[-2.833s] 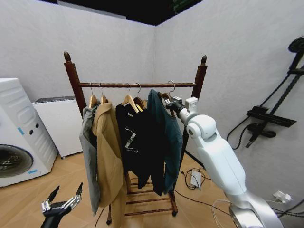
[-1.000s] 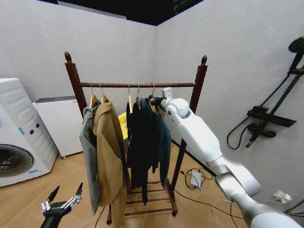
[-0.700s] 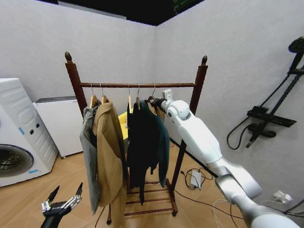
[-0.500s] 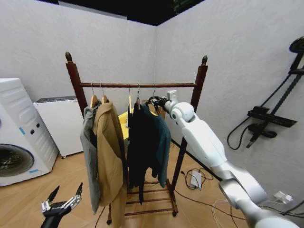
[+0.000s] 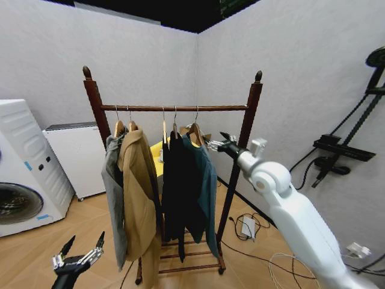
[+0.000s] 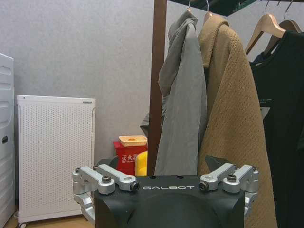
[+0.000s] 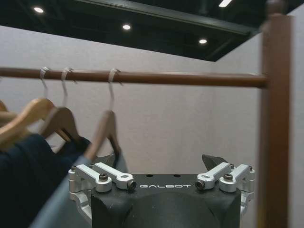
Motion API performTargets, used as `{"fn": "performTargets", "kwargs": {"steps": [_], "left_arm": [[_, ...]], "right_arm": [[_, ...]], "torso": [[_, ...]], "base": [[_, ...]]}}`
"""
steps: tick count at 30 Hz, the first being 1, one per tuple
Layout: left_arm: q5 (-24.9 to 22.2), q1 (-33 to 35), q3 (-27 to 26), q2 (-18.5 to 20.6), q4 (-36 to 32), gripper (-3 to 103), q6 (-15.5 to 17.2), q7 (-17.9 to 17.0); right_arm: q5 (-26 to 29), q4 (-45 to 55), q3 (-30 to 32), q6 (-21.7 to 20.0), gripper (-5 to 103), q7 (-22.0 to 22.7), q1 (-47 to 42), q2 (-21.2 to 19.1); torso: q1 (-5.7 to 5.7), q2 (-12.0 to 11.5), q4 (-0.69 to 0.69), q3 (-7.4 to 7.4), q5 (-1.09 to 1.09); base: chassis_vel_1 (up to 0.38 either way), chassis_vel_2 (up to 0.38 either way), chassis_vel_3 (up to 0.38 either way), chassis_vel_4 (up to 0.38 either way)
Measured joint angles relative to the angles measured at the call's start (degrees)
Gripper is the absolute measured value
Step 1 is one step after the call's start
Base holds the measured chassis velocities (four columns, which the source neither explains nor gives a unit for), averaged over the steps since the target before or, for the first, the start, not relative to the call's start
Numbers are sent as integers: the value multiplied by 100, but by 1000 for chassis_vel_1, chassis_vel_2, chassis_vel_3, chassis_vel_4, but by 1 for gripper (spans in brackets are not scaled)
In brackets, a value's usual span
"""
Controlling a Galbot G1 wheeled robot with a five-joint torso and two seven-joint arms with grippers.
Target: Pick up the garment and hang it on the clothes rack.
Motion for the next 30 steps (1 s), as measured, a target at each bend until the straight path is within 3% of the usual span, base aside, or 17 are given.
{"fn": "performTargets", "kwargs": {"steps": [2, 3, 5, 8, 9, 12, 14, 30], "left_arm": [[0, 0, 0, 0, 0, 100, 0, 0], [0, 0, 0, 0, 0, 100, 0, 0], [0, 0, 0, 0, 0, 100, 0, 0], [0, 0, 0, 0, 0, 100, 0, 3], [0, 0, 0, 0, 0, 100, 0, 0], [0, 0, 0, 0, 0, 100, 0, 0], [0, 0, 0, 0, 0, 100, 0, 0], [0, 0, 0, 0, 0, 100, 0, 0]], "right_arm": [[-556, 44, 576, 459, 100, -88, -1025, 358], [-556, 44, 576, 459, 100, -88, -1025, 358], [-979, 101, 997, 788, 100, -133, -1821, 754], [-1232, 119, 1188, 1047, 100, -129, -2318, 986], [-1454, 54, 1261, 1409, 100, -91, -2735, 1143], [-1635, -30, 1275, 1663, 100, -51, -2972, 1205], [-1935, -242, 1283, 2077, 100, 40, -3280, 1312], [-2026, -406, 1214, 2183, 100, 234, -3264, 1420]], "torso": [[0, 0, 0, 0, 3], [0, 0, 0, 0, 3], [0, 0, -1, 0, 3], [0, 0, 0, 0, 0], [0, 0, 1, 0, 0], [-1, 0, 0, 0, 1], [-1, -1, -1, 0, 2], [1, -2, 1, 1, 0]], "base": [[0, 0, 0, 0], [0, 0, 0, 0], [0, 0, 0, 0], [0, 0, 0, 0], [0, 0, 0, 0], [0, 0, 0, 0], [0, 0, 0, 0], [0, 0, 0, 0]]}}
